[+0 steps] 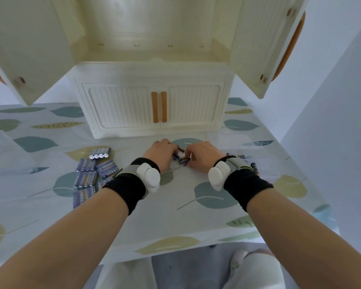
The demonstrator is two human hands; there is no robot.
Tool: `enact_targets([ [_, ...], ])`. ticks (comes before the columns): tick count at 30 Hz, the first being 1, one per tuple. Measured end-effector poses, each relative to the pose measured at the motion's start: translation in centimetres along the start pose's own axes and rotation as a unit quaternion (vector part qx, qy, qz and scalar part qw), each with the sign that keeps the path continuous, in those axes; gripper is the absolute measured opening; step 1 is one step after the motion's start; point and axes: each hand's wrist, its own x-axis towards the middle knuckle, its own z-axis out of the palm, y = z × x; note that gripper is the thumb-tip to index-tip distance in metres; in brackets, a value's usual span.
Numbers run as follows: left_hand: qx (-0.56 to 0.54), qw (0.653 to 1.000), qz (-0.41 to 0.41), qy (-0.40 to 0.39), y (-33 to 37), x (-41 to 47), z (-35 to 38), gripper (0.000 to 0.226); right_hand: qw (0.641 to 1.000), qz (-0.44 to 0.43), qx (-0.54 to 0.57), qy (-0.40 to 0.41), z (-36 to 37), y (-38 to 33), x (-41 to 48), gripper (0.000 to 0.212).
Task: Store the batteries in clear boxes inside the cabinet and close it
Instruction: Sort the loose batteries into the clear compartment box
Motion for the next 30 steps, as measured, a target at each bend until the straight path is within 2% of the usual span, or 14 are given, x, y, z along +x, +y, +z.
enact_targets([
  [6, -0.009, 1.0, -0.005, -0.021, -0.2, -0.2, -0.9, 0.015, 1.0, 0.014, 0.003, -0.024, -0.2, -0.5, 0.2, 0.021],
  [10, -0.029, 0.998, -0.024, -0.042, 0.0, -0.7, -0.8, 0.02, 0.999, 0.007, 0.027, -0.025, -0.2, -1.1, 0.1, 0.016],
  [13, -0.006, 0.999, -0.024, -0.049, 0.2, -0.9, -0.8, 0.019, 0.998, 0.014, 0.046, -0.039, -0.1, -1.4, -0.1, 0.024],
  [18, 0.006, 0.999, -0.026, -0.032, 0.2, -1.5, -0.9, 0.018, 0.995, 0.032, 0.077, -0.05, 0.4, -1.2, -0.5, 0.024],
  [23, -0.009, 0.999, -0.038, -0.014, 0.9, -1.5, -1.5, 0.02, 0.997, 0.029, 0.057, -0.044, 0.6, -1.4, -1.2, 0.015],
  [26, -0.03, 0.999, -0.034, 0.004, 2.1, -1.1, -2.0, 0.021, 0.998, 0.025, 0.051, -0.021, 0.0, -0.9, -2.2, 0.015],
  [30, -0.04, 0.999, -0.003, 0.033, 4.6, -0.6, -2.6, 0.016, 0.994, 0.053, 0.072, 0.07, -1.9, 0.8, -4.0, 0.015],
])
